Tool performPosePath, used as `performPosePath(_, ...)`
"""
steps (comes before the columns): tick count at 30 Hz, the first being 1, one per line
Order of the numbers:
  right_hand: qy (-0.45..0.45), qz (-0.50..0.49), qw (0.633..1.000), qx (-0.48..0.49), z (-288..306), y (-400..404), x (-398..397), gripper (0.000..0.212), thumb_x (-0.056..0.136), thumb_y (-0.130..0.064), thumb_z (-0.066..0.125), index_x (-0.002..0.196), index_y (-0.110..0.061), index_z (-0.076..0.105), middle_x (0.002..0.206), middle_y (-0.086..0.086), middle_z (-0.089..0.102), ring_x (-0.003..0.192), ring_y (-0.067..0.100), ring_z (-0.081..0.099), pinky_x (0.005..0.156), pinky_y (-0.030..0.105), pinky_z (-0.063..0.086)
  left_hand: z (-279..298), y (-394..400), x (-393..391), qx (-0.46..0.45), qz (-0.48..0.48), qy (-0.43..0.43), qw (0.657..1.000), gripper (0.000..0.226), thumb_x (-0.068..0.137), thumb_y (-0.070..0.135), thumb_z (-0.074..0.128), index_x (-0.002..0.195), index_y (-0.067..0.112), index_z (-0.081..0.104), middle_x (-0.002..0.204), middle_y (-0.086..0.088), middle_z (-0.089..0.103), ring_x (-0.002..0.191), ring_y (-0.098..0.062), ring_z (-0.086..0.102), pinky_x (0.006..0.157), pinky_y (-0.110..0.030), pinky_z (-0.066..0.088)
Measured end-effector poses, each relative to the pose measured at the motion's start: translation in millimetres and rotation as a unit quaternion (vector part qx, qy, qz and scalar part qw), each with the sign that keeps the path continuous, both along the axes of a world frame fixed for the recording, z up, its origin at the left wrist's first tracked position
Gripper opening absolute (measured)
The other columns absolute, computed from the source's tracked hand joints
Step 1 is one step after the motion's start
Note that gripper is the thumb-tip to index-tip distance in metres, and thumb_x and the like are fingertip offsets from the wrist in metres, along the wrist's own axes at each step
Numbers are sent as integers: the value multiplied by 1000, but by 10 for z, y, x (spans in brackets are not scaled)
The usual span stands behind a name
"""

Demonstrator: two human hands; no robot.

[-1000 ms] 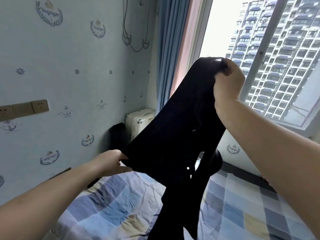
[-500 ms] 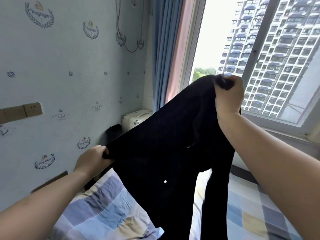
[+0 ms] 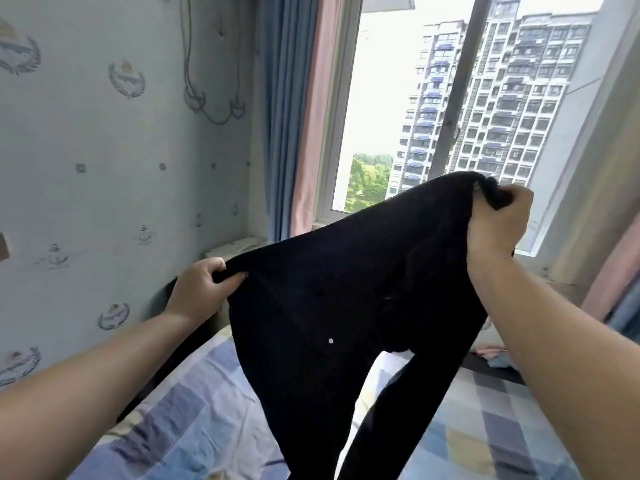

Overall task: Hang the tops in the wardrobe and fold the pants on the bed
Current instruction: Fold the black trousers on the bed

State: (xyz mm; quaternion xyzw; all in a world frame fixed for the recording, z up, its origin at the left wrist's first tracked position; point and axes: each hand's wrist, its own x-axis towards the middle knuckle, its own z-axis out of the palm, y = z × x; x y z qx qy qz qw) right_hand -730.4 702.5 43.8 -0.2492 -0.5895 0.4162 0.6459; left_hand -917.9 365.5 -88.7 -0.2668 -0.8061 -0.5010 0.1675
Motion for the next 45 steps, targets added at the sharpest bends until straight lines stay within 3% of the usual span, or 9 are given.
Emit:
performPosePath(5, -20, -78, 996, 36, 266, 462, 706, 30, 78, -45, 65, 97, -28, 49, 90, -14, 59, 78, 3, 56, 71, 17, 41, 175, 843, 369, 64, -130, -2, 989, 48, 85, 21, 70, 51, 20, 36, 43, 9, 35, 42, -5, 34, 43, -15, 26)
performPosePath(11, -44, -137, 983, 111, 843, 746, 1383, 25, 79, -42, 64, 94, -29, 49, 79, -20, 55, 66, -12, 53, 57, 4, 39, 228, 1450, 804, 98, -239, -27, 966, 48, 86, 21, 68, 49, 25, 38, 46, 8, 31, 46, -6, 31, 46, -21, 25)
performPosePath(16, -135, -132, 971, 146, 1114, 786, 1233, 20, 85, -33, 63, 99, -27, 49, 81, -20, 50, 72, -5, 47, 61, 13, 33, -29, 1489, 832, 120, -253, -90, 956, 45, 87, 21, 67, 53, 21, 37, 50, 7, 32, 49, -9, 34, 53, -28, 28)
performPosePath(20, -194, -83, 965, 157, 837, 775, 714, 18, 84, -31, 65, 96, -28, 51, 90, -12, 54, 80, 9, 50, 73, 20, 35, -357, 1216, 661, 123, -213, -168, 955, 47, 87, 18, 67, 51, 21, 37, 50, 7, 33, 49, -10, 36, 52, -30, 35)
performPosePath(24, -254, -17, 957, 138, 52, 674, -174, 18, 83, -33, 66, 95, -28, 54, 93, -7, 56, 84, 14, 50, 75, 23, 34, -948, 612, 352, 95, -114, -228, 962, 47, 87, 29, 67, 48, 23, 40, 45, 10, 36, 44, -5, 38, 49, -29, 38)
performPosePath(27, -308, 43, 946, 96, -773, 476, -880, 22, 83, -30, 67, 101, -20, 60, 93, -2, 57, 84, 17, 52, 69, 11, 35, -1557, 112, 130, 68, -46, -283, 955, 47, 88, 28, 66, 48, 23, 40, 42, 10, 39, 41, -3, 40, 48, -27, 39)
performPosePath(31, -393, 118, 911, 52, -2109, 73, -1919, 21, 83, -26, 66, 103, -18, 61, 94, 1, 59, 100, 28, 59, 81, 28, 39, -2506, -597, -121, 26, 70, -352, 933, 48, 87, 30, 65, 55, 21, 31, 46, 6, 34, 45, -7, 37, 50, -22, 36)
performPosePath(38, -462, 221, 859, -4, -4133, -945, -3486, 19, 86, -21, 63, 103, -15, 59, 89, 2, 57, 85, 16, 51, 69, 19, 33, -3819, -1665, -876, 2, 225, -469, 854, 39, 88, 27, 64, 63, 12, 38, 58, -9, 37, 57, -21, 44, 60, -36, 43)
performPosePath(45, -528, 271, 803, -52, -5630, -1855, -4702, 14, 87, -23, 60, 94, -27, 49, 72, -16, 47, 64, 8, 46, 55, 19, 34, -4700, -2548, -2062, -114, 320, -457, 822, 46, 86, 32, 65, 54, 14, 37, 51, -1, 43, 57, -28, 50, 57, -35, 42)
